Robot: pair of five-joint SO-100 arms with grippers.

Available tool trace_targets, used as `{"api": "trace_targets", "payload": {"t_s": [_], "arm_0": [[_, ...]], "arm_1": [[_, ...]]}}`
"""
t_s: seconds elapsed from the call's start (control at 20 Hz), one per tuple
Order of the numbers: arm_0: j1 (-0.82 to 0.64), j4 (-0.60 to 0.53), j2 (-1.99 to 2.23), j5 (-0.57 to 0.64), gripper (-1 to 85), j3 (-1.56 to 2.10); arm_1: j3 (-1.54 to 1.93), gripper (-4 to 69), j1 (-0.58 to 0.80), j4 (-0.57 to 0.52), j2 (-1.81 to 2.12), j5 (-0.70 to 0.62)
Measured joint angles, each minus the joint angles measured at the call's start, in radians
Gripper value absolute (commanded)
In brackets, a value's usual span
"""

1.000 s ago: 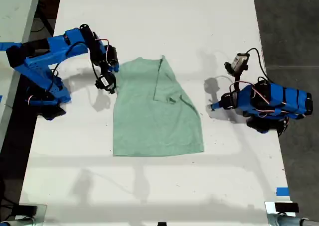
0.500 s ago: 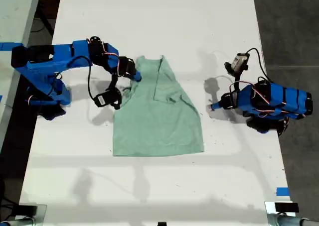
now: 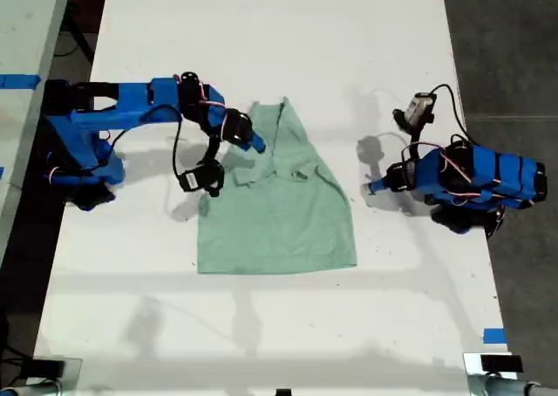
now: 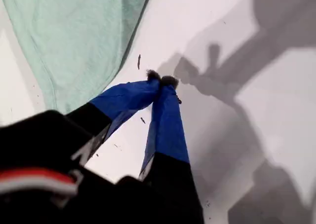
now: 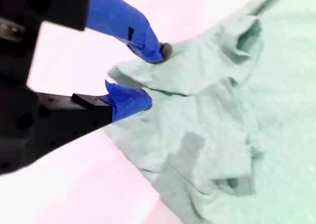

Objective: Fold t shirt

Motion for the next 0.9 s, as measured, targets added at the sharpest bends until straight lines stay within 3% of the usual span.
{"api": "trace_targets", "payload": {"t_s": [0.1, 0.3, 0.5, 0.6, 0.8, 0.9], "arm_0": [[-0.057, 0.055, 0.179, -0.018, -0.2, 0.054], [-0.181, 0.021, 0.787, -0.167, -0.2, 0.538], [-0.038, -0.126, 1.483, -0.359, -0.2, 1.218], [0.000, -0.133, 1.770, -0.417, -0.2, 1.517], [0.028, -0.126, 1.876, -0.560, 0.4, 1.660], [0.014, -0.115, 1.876, -0.589, 10.6, 1.661]], "arm_1": [[0.000, 0.2, 0.000, 0.000, 0.000, 0.000], [0.000, 0.2, 0.000, 0.000, 0.000, 0.000], [0.000, 0.2, 0.000, 0.000, 0.000, 0.000], [0.000, 0.2, 0.000, 0.000, 0.000, 0.000], [0.000, 0.2, 0.000, 0.000, 0.000, 0.000], [0.000, 0.2, 0.000, 0.000, 0.000, 0.000]]}}
